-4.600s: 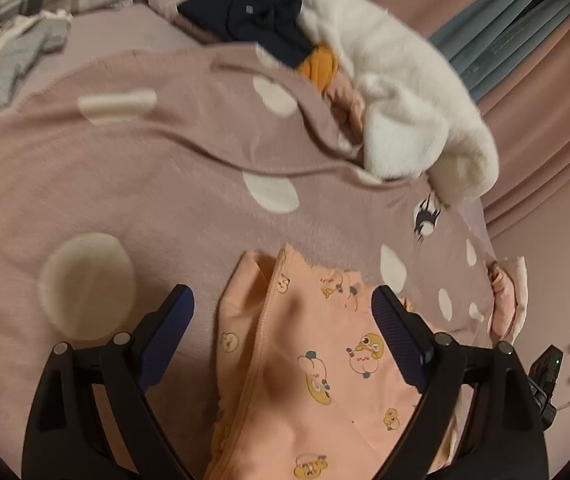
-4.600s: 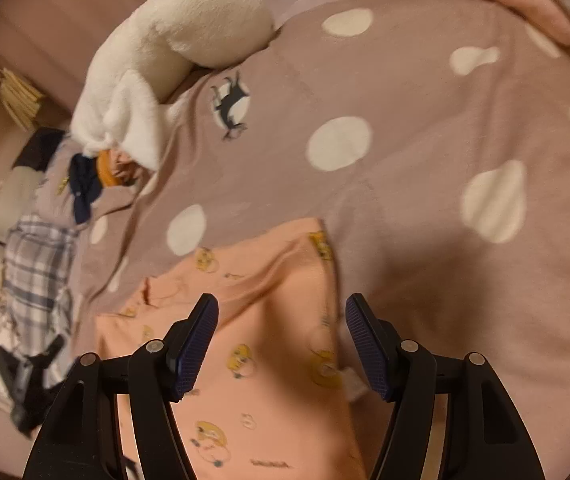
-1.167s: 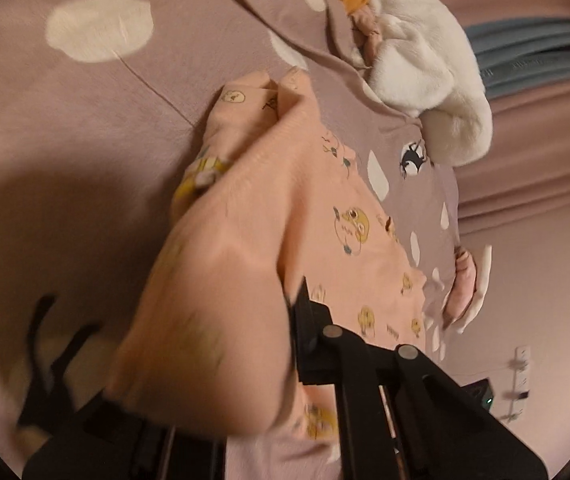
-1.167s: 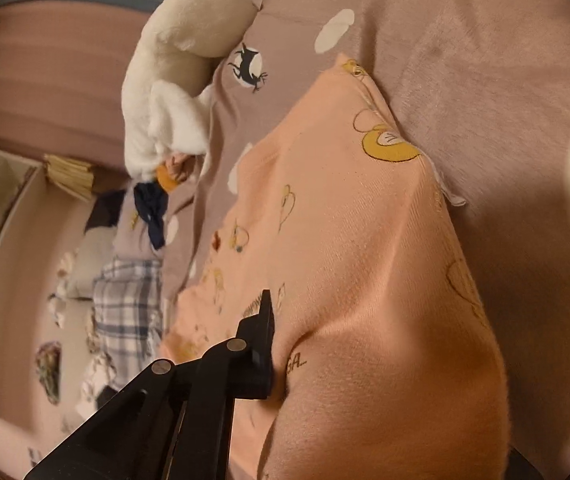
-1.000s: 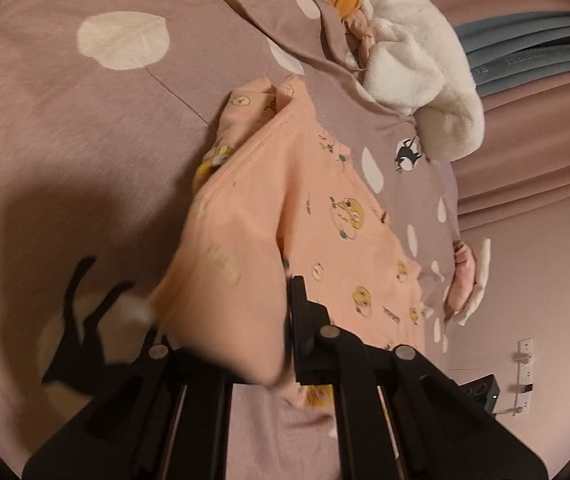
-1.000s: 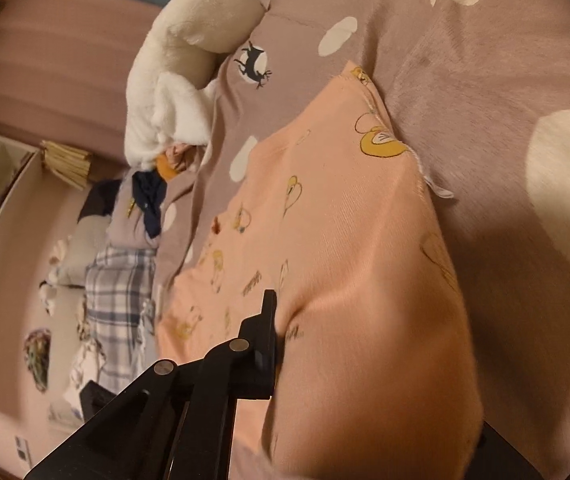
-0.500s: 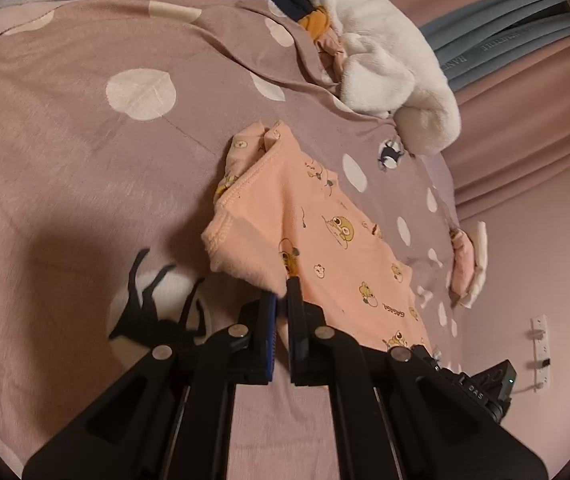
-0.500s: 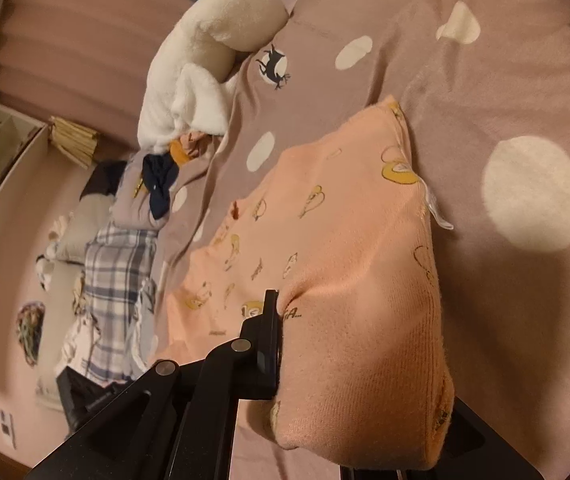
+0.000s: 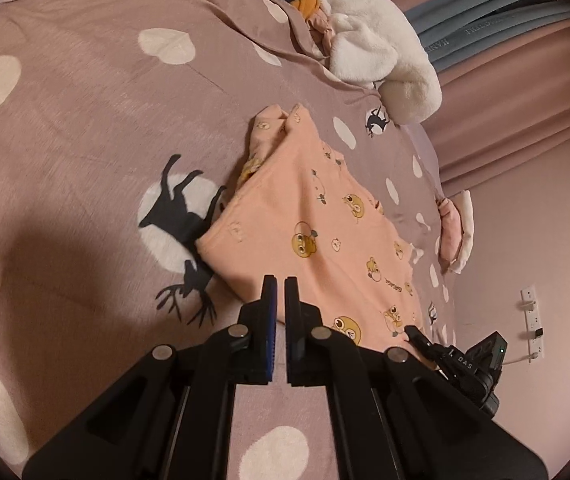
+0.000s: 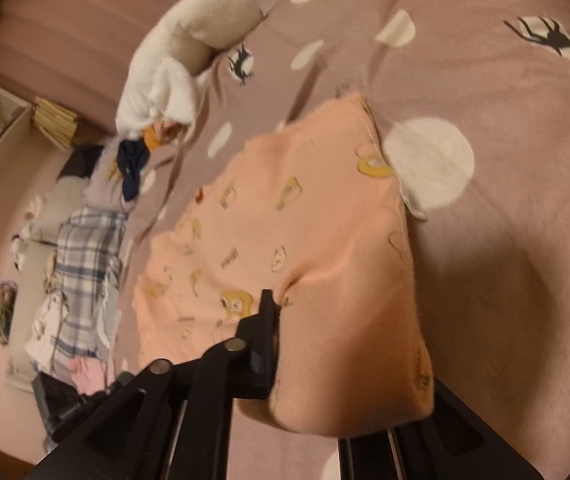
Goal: Fold small clothes
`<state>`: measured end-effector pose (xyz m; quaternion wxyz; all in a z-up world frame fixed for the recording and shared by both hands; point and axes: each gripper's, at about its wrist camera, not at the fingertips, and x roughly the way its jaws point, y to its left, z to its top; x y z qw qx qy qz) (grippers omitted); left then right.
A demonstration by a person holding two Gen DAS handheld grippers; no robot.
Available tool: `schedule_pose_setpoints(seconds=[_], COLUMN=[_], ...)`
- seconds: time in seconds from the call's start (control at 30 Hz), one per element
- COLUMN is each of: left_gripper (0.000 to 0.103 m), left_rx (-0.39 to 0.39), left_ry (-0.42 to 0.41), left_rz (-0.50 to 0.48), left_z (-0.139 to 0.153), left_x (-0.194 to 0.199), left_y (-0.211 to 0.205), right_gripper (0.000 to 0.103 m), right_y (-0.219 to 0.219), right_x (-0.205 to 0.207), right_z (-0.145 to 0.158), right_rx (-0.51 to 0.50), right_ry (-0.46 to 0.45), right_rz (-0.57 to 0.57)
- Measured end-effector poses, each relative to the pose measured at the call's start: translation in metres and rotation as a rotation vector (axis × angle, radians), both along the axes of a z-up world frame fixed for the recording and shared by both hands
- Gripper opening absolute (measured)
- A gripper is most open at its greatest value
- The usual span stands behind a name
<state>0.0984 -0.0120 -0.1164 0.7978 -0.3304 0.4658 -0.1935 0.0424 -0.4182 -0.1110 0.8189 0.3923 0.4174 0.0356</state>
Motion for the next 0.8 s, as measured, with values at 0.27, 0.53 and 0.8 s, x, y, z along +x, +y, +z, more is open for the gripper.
schedule_pose_setpoints(seconds=[0.27, 0.53, 0.8], left_gripper=[0.076, 0.075, 0.075], left_rx=[-0.068, -0.144, -0.22], left_ry=[-0.083, 0.01, 0.068], left_rz=[-0.007, -0.013, -0.033], left_z=[-0.008, -0.027, -0.031], left_x=[0.008, 0.071, 0.024], left_y=[-0.026, -0.058, -0.019], right_gripper=[0.03, 0.035, 0.036], right_y=[0.018, 0.022, 0.017], right_x=[-0.013, -0.017, -0.022], right_z=[-0.004, -0.008, -0.013], right_rx=[-0.128, -0.154, -0.101], right_ry=[0.077, 0.059, 0.027], right_rz=[0.017, 0.042, 0.011])
